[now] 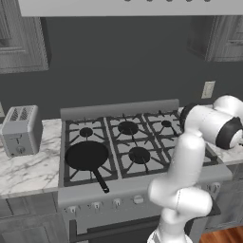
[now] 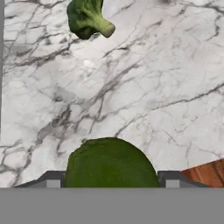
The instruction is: Put the lime and broccoli in the pan. Then turn on the front left burner and set the heat to medium.
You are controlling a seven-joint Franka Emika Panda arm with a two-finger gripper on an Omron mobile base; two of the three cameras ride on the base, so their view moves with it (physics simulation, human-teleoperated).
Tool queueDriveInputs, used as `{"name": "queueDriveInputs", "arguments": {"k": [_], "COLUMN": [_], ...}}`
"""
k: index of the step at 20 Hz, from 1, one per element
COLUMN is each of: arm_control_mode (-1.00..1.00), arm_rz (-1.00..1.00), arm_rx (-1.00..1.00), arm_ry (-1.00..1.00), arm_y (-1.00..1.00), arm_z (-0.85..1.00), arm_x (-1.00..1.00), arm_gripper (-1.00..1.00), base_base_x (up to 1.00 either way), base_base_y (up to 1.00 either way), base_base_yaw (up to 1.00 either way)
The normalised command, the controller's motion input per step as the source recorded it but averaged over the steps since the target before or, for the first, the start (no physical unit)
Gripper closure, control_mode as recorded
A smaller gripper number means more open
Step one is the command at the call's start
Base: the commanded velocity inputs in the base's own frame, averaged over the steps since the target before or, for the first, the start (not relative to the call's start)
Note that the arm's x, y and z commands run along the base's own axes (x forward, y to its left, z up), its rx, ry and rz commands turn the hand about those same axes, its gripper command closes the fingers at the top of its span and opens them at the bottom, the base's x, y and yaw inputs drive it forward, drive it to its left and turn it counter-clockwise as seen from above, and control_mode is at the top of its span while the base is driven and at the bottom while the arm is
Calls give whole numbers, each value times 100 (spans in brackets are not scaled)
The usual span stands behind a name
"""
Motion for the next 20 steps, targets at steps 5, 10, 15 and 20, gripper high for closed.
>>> {"name": "queueDriveInputs", "arguments": {"k": [5,10,15,20], "arm_control_mode": [-100,-100,-100,-100], "arm_rz": [-3,-3,0,0], "arm_rx": [-6,-19,-27,-19], "arm_ry": [-7,0,14,13], "arm_y": [97,91,94,100], "arm_z": [95,99,90,44], "arm_x": [-50,-21,-1,13], "arm_gripper": [100,100,100,100], "base_base_x": [0,0,0,0], "base_base_y": [0,0,0,0], "base_base_yaw": [0,0,0,0]}}
